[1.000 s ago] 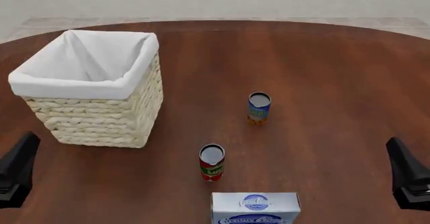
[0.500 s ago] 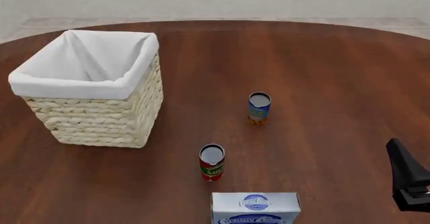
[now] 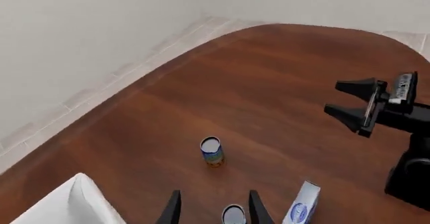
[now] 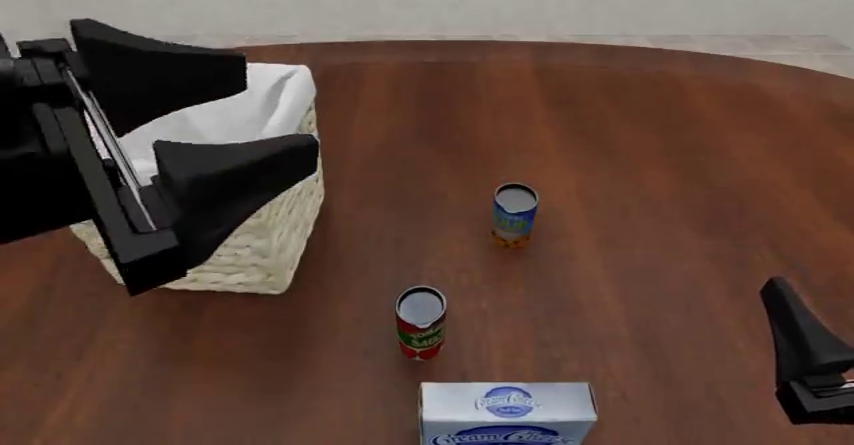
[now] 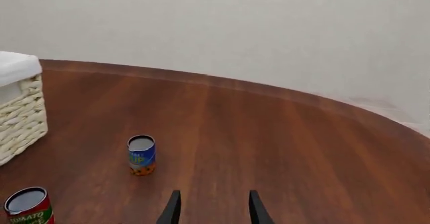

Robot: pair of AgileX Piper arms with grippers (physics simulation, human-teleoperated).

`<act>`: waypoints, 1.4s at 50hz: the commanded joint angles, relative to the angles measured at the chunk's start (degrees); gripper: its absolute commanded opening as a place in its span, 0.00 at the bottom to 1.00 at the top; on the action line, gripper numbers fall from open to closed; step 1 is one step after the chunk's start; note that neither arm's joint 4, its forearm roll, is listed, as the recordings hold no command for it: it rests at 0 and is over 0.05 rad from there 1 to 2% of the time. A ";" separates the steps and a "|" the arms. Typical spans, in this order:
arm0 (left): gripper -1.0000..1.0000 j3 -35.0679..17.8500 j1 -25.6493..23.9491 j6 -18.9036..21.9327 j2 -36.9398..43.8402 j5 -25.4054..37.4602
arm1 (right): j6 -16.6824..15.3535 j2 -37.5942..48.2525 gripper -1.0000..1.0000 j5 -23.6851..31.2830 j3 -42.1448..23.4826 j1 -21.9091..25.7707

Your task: Pick up the cream cheese box, and put it in the basket.

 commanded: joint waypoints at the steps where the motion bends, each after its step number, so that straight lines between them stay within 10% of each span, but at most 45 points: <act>1: 1.00 -5.84 -12.62 8.10 19.03 0.24 | 0.78 -0.23 1.00 0.05 -0.01 0.70; 13: 1.00 -7.87 -17.52 6.51 33.08 -1.05 | 1.29 -0.18 1.00 -0.01 -0.05 0.77; 70: 1.00 -8.35 -21.24 3.62 51.84 -4.66 | 3.19 1.40 1.00 -0.34 0.01 2.42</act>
